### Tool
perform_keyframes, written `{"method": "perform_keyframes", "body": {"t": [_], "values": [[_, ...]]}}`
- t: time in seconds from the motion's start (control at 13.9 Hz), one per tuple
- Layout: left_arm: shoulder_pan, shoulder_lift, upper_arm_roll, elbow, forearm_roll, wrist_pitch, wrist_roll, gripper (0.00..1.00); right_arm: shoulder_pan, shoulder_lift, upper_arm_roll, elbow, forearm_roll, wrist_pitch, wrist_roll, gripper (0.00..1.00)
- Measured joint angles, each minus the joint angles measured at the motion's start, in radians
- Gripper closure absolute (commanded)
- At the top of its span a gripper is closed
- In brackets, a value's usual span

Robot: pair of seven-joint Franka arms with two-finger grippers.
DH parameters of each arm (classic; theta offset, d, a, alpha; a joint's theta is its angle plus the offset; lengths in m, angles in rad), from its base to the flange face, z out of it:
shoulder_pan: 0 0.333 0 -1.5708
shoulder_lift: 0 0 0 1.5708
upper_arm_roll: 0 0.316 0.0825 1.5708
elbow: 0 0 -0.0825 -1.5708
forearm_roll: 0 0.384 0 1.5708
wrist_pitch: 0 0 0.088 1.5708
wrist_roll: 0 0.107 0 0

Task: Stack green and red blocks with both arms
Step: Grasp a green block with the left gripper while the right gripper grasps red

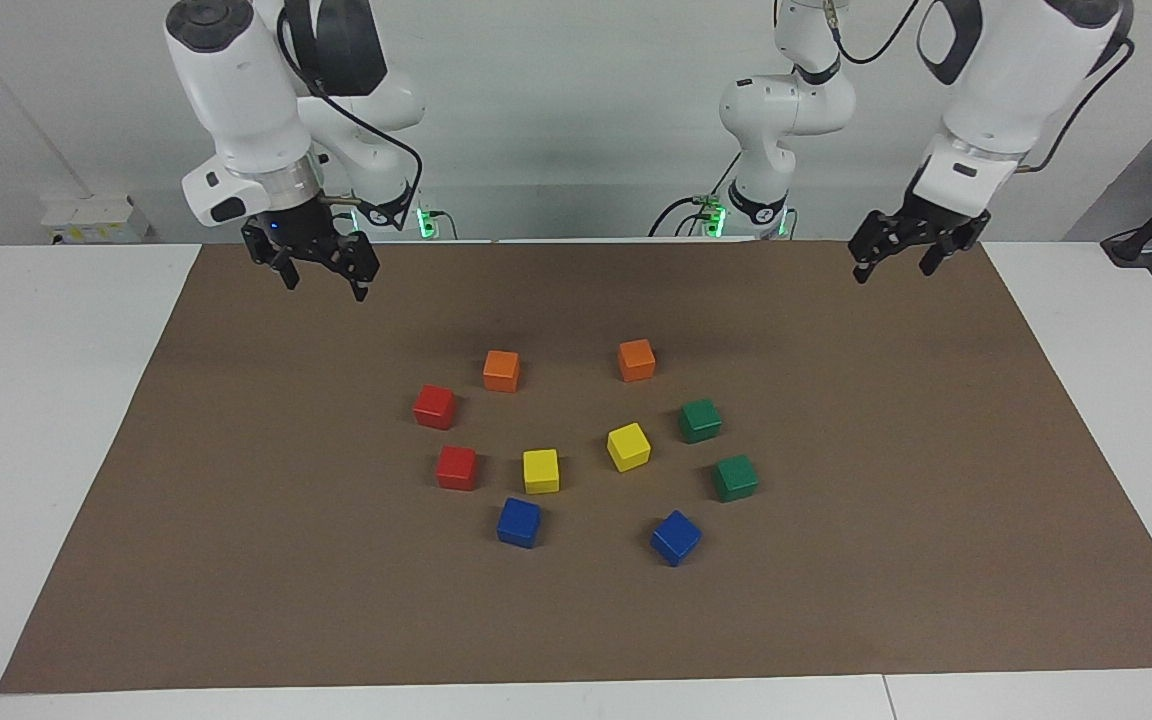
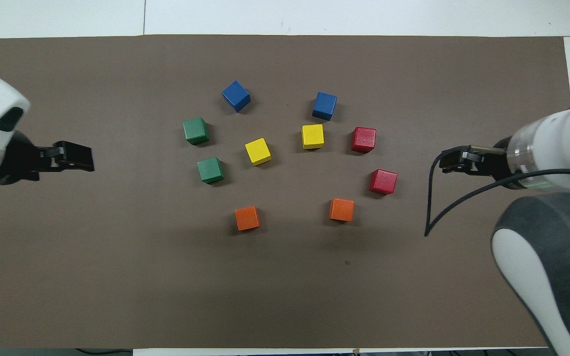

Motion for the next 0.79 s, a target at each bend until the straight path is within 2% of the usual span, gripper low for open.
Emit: {"method": "perform_keyframes", "body": {"t": [0.22, 0.36, 0.79], "values": [[-0.101, 0.003, -0.005, -0.097, 0.0, 0.109, -0.162, 0.0, 0.036, 0.022, 0.001, -0.096, 0.0, 0.123, 0.069, 0.0], [-0.142, 0.024, -0.005, -0.158, 0.0, 0.188, -0.2, 0.0, 0.036, 0.051, -0.001, -0.135, 0.0, 0.185, 0.075, 0.0], [-0.209, 0.2, -0.005, -0.185, 0.0, 0.37, -0.296, 0.0, 0.053, 0.122, 0.0, -0.215, 0.0, 0.384, 0.108, 0.0]]}}
